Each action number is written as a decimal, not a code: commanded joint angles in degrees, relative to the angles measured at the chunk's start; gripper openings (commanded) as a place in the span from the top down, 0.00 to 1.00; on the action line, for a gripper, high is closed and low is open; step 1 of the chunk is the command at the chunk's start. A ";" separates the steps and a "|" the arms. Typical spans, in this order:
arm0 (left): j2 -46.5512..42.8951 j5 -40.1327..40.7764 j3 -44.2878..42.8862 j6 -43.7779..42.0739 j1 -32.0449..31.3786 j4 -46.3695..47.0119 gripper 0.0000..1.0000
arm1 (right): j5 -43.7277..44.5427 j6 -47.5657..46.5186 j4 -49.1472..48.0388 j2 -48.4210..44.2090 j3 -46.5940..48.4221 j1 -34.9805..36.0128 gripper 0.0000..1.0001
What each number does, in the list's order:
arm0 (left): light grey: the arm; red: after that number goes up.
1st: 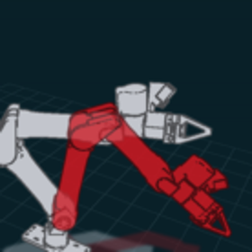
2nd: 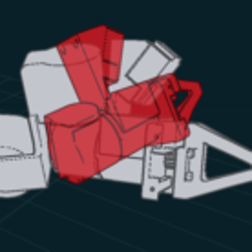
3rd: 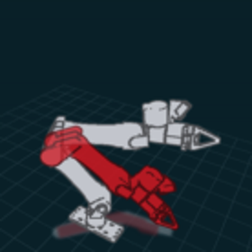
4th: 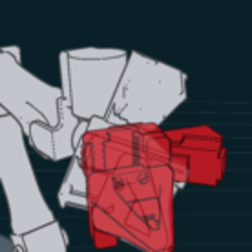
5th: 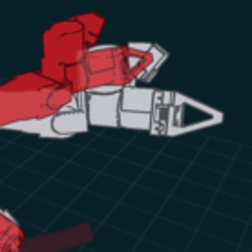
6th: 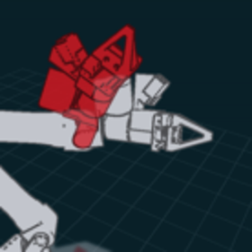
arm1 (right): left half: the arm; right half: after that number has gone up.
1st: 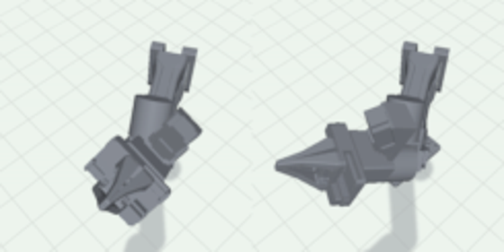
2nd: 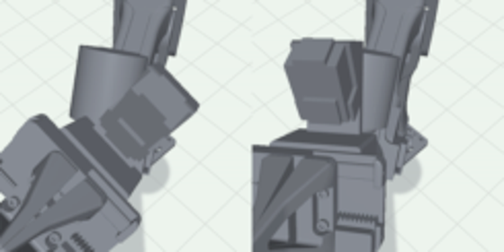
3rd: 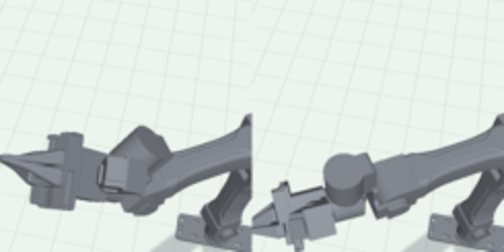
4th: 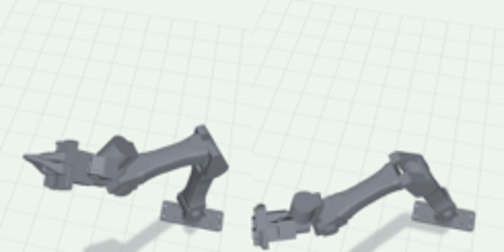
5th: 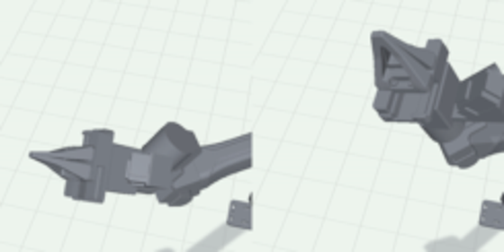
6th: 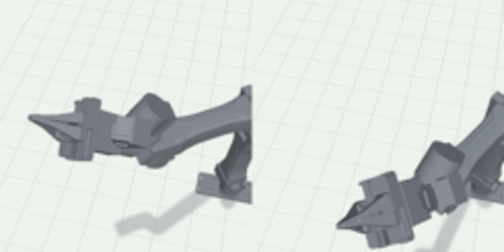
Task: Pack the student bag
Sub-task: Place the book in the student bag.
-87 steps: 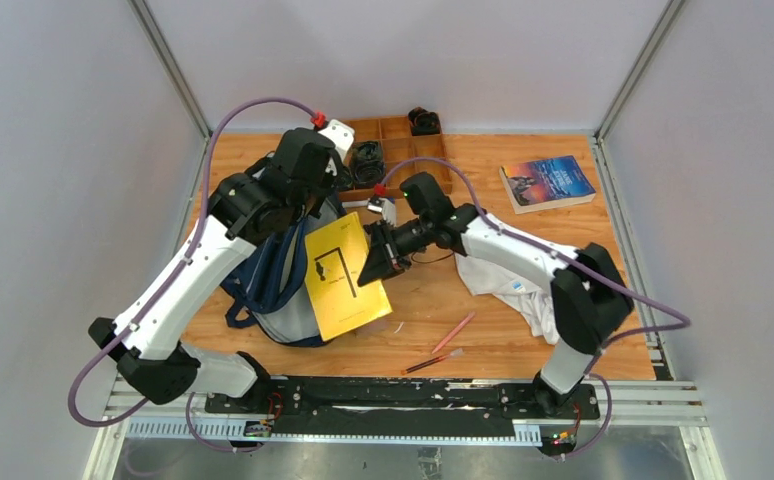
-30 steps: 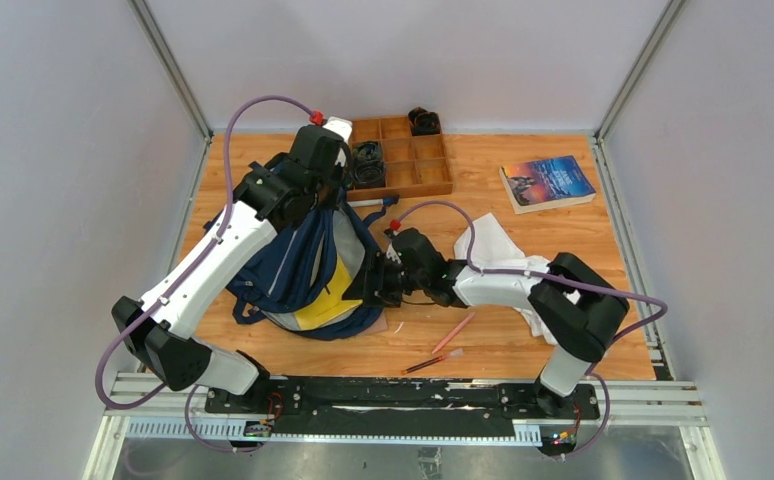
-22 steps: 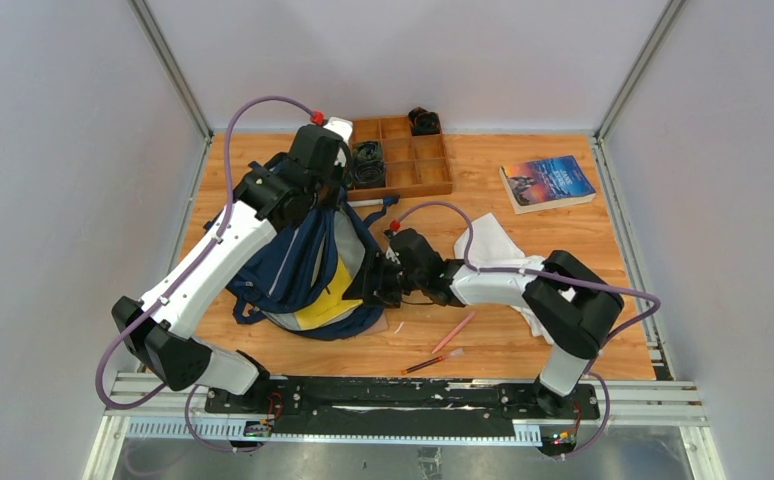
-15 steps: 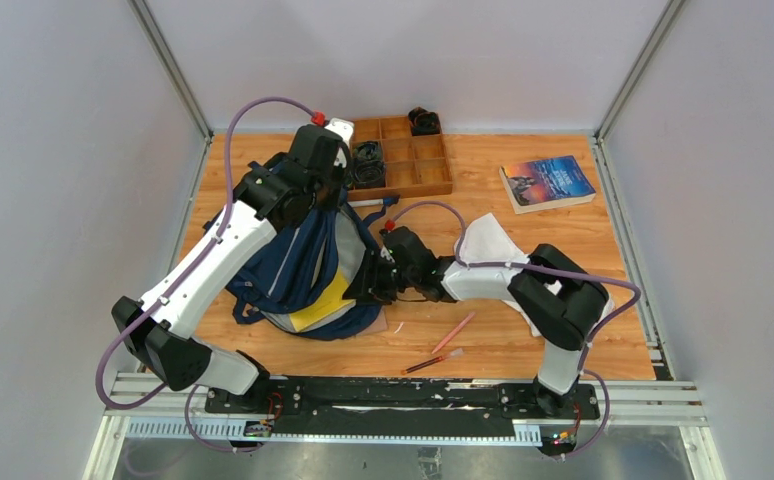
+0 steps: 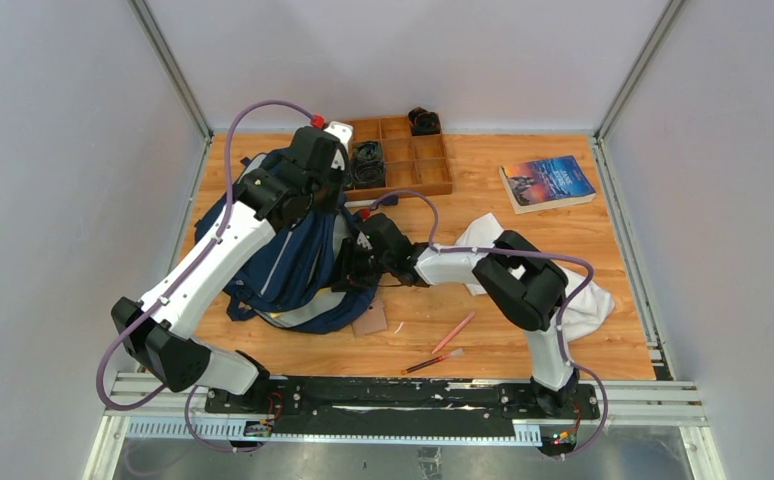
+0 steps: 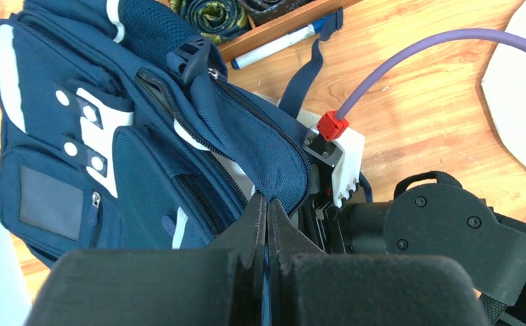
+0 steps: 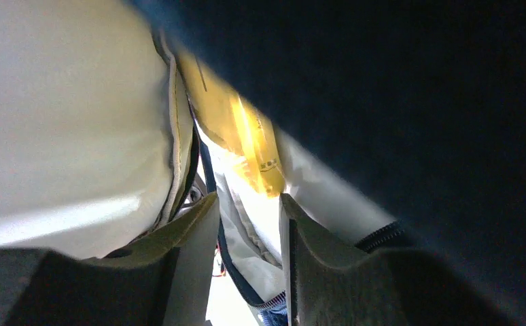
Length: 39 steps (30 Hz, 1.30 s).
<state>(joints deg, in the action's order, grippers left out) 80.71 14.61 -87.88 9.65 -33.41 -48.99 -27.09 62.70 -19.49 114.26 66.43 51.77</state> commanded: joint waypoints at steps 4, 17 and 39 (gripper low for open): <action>-4.05 -0.60 -0.61 -0.33 0.18 3.64 1.00 | 2.25 -5.29 1.72 -0.21 -1.08 -1.05 0.43; -4.10 -0.60 -1.11 -0.62 0.12 3.64 1.00 | 4.51 -6.06 1.77 8.71 3.39 0.51 0.36; -8.07 -3.55 2.34 -3.47 0.10 -0.83 1.00 | -21.16 -22.91 21.98 13.21 27.95 -9.84 1.00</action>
<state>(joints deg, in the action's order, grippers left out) 76.66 13.21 -85.23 7.90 -33.08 -49.93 -41.08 50.46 -11.94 123.63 83.57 44.99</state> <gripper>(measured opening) 0.011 0.056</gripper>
